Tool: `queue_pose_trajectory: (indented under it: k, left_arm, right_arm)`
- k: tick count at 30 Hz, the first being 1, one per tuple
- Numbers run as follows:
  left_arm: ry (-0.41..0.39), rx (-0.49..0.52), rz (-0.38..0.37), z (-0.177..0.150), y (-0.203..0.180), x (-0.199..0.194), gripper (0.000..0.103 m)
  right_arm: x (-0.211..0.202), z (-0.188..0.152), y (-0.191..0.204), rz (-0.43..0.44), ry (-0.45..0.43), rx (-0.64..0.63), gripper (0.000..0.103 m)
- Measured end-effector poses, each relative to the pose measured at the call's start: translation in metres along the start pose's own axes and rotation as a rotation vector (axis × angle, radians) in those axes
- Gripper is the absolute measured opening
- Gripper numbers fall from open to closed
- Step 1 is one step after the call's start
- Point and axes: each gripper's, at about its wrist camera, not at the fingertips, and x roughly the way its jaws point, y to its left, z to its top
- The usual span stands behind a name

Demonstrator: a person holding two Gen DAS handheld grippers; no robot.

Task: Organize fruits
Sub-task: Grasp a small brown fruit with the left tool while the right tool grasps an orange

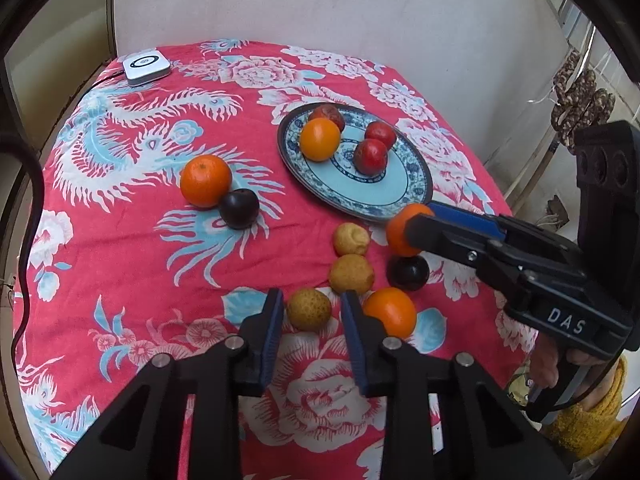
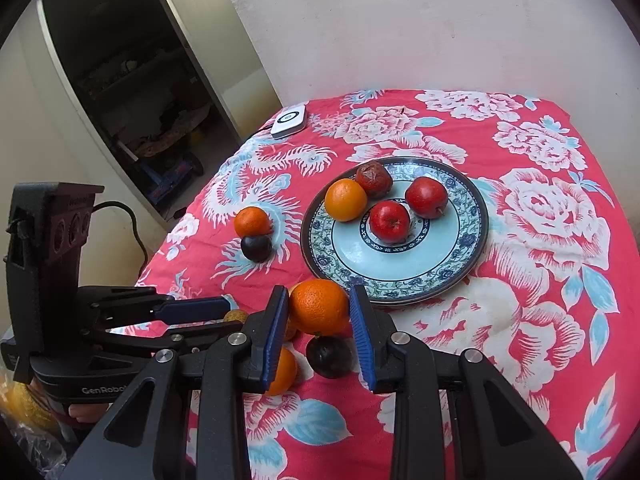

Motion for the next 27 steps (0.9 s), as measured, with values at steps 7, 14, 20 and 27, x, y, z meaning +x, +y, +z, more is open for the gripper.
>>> queue_pose_trajectory:
  k: [7,14,20,27]
  left_arm:
    - [-0.008,0.0,0.0,-0.001,0.001,0.0,0.025]
    - [-0.047,-0.005,0.001,0.008,0.002,-0.007,0.025]
    - [-0.076,-0.076,0.0,0.021,0.005,-0.008,0.025]
    - [-0.116,-0.104,-0.018,0.043,0.006,-0.006,0.025]
  right_arm:
    - [-0.003,0.001,-0.002,-0.006,-0.009,0.01,0.033]
    - [-0.002,0.003,-0.005,-0.017,-0.02,0.029,0.033]
    - [-0.001,0.007,-0.011,-0.026,-0.035,0.059,0.033]
    - [0.007,0.011,-0.015,-0.036,-0.051,0.076,0.033]
